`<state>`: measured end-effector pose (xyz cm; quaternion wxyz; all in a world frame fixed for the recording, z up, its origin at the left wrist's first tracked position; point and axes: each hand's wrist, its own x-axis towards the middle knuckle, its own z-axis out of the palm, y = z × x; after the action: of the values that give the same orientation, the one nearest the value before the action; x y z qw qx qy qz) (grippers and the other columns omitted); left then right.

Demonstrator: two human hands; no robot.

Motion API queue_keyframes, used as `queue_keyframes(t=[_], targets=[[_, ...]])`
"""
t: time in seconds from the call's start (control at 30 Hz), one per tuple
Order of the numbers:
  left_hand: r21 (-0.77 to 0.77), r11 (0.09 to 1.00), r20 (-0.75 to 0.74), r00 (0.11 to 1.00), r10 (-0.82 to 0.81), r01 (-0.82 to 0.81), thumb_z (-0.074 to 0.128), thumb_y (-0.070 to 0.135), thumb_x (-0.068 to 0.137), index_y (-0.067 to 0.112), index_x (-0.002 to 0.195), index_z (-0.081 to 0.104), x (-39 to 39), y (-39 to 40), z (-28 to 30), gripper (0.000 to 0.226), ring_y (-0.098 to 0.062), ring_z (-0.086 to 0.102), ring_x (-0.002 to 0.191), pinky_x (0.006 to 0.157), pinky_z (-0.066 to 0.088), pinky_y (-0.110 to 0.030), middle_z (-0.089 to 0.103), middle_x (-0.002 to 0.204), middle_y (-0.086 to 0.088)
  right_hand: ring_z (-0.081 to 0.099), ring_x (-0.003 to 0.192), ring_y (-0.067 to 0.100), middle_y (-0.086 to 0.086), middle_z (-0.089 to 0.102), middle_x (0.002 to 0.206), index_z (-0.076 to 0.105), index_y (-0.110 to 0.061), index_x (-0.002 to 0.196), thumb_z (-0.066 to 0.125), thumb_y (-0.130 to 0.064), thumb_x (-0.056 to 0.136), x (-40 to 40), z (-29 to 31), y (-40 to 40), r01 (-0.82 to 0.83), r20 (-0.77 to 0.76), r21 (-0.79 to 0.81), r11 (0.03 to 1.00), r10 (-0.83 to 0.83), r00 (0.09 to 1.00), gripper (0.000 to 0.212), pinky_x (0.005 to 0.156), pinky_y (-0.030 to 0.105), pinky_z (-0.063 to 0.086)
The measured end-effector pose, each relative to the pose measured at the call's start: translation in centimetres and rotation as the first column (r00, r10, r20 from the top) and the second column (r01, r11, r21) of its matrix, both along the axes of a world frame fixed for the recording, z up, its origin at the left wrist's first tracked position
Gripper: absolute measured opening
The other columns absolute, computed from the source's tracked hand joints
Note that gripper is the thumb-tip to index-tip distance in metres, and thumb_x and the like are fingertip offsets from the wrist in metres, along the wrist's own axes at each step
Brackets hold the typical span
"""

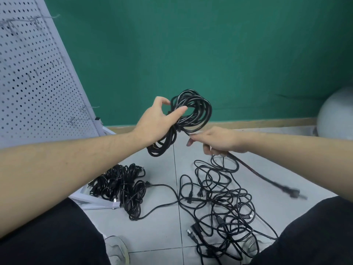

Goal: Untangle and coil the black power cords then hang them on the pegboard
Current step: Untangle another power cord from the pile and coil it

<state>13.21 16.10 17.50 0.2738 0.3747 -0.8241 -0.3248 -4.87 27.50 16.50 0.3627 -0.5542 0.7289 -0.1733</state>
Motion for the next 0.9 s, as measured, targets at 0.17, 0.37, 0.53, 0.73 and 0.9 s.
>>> queue_keyframes(t=[0.17, 0.37, 0.53, 0.73, 0.9], targets=[[-0.151, 0.980, 0.236, 0.957, 0.167, -0.133, 0.040, 0.068, 0.099, 0.015, 0.072, 0.046, 0.8, -2.3, 0.1, 0.060, -0.022, 0.052, 0.064, 0.057, 0.033, -0.035, 0.054, 0.064, 0.000, 0.061, 0.087, 0.026, 0.003, 0.066, 0.095, 0.062, -0.020, 0.116, 0.043, -0.042, 0.106, 1.3, 0.5, -0.1, -0.295, -0.470, 0.060, 0.954, 0.287, 0.835, 0.030, 0.074, 0.031, 0.045], [-0.219, 0.971, 0.646, 0.760, 0.068, 0.099, 0.028, 0.068, 0.102, 0.023, 0.075, 0.055, 2.7, -3.6, -1.0, 0.059, -0.025, 0.060, 0.079, 0.070, 0.046, -0.036, 0.061, 0.073, 0.000, 0.062, 0.105, 0.017, -0.016, 0.070, 0.116, 0.064, -0.039, 0.120, 0.045, -0.050, 0.103, 1.7, 2.8, -0.3, -0.408, -0.677, -0.264, 0.874, 0.133, 0.724, 0.028, 0.081, 0.030, 0.042], [-0.208, 0.908, 0.703, 0.701, -0.120, 0.364, 0.014, 0.053, 0.108, 0.027, 0.076, 0.059, 1.7, -0.8, 0.1, 0.061, -0.030, 0.059, 0.083, 0.080, 0.045, -0.036, 0.061, 0.079, -0.005, 0.059, 0.093, -0.001, -0.031, 0.067, 0.097, 0.071, -0.045, 0.098, 0.060, -0.060, 0.091, 0.4, 4.0, -0.8, -0.222, -0.488, -0.478, 0.850, -0.046, 0.872, 0.020, 0.087, 0.031, 0.048], [-0.123, 0.742, 0.496, 0.688, -0.529, 0.659, 0.029, 0.068, 0.091, 0.025, 0.072, 0.058, 2.0, 0.6, 0.9, 0.055, -0.008, 0.054, 0.053, 0.061, 0.040, -0.030, 0.056, 0.054, 0.005, 0.063, 0.084, -0.003, -0.023, 0.073, 0.083, 0.077, -0.040, 0.077, 0.078, -0.050, 0.077, -0.8, 4.1, -0.9, -0.039, -0.104, -0.500, 0.865, -0.015, 0.995, 0.010, 0.085, 0.022, 0.047], [0.165, 0.844, -0.029, 0.858, -0.512, 0.510, 0.085, 0.047, 0.075, 0.032, 0.078, 0.077, 2.0, 2.0, 1.2, 0.018, -0.020, 0.072, 0.067, 0.067, 0.056, -0.028, 0.076, 0.074, 0.003, 0.058, 0.070, 0.028, 0.002, 0.076, 0.083, 0.074, -0.022, 0.079, 0.065, -0.012, 0.095, -2.4, 3.9, 0.0, 0.019, -0.077, -0.331, 0.944, -0.047, 0.996, 0.021, 0.069, 0.036, 0.051]])
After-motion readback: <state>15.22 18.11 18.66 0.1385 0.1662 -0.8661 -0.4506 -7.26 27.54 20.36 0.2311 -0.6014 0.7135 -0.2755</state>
